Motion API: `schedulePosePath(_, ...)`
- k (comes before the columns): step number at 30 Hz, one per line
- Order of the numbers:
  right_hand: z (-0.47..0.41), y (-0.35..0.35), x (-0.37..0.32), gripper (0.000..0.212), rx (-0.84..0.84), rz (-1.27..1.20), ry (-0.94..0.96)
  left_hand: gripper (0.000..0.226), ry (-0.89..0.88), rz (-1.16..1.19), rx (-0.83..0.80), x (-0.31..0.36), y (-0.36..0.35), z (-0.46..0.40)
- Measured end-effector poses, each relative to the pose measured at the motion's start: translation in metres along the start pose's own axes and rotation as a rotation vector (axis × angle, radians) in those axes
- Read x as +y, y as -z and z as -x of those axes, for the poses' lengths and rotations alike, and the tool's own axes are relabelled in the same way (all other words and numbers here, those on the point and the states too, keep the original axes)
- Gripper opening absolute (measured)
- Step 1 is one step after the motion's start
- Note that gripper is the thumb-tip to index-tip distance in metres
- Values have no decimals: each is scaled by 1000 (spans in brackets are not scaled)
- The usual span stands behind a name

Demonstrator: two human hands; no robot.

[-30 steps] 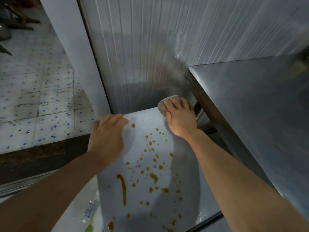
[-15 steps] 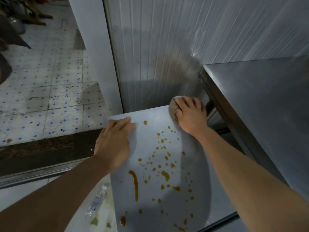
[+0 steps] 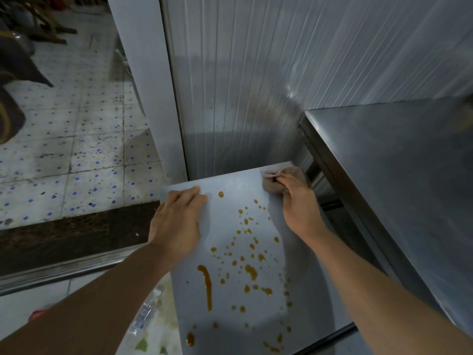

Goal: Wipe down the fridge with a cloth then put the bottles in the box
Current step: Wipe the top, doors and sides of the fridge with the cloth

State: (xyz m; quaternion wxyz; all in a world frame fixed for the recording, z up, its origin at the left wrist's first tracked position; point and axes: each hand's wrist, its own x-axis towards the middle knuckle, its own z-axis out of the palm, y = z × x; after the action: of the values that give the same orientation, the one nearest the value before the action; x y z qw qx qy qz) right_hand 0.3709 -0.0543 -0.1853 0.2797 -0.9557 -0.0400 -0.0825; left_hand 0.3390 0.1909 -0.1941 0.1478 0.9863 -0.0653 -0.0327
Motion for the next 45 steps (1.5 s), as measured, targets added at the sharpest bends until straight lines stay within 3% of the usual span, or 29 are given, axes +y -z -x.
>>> schedulePosePath(6,21,28,-5,37,101,-111,91,62,7,32,-23,2,4,1)
schedulePosePath(10,29,19,-2,46,-252,45,-60,66,-25,-11,-78,-4,9,5)
schedulePosePath(15,19,-18,8,54,-233,415,-22,69,-32,-50,-70,-11,4,13)
schedulePosePath(21,-33,-45,-16,55,-308,438,-84,65,-58,-12,-7,-15,0,14)
schedulePosePath(25,2,-65,-57,58,-303,394,116,61,-68,31,-12,-17,2,13)
schedulePosePath(28,8,-58,-49,56,-367,347,223,56,-51,81,-28,-21,6,14)
schedulePosePath(32,-24,-35,2,55,-280,505,1,47,-15,46,21,-31,8,24)
schedulePosePath(35,-28,-42,-2,57,-245,485,-124,48,33,118,81,-38,8,33)
schedulePosePath(42,9,-99,-117,57,-353,388,214,51,22,170,62,-48,16,49)
schedulePosePath(45,8,-94,-122,54,-384,349,304,46,59,173,42,-56,21,57)
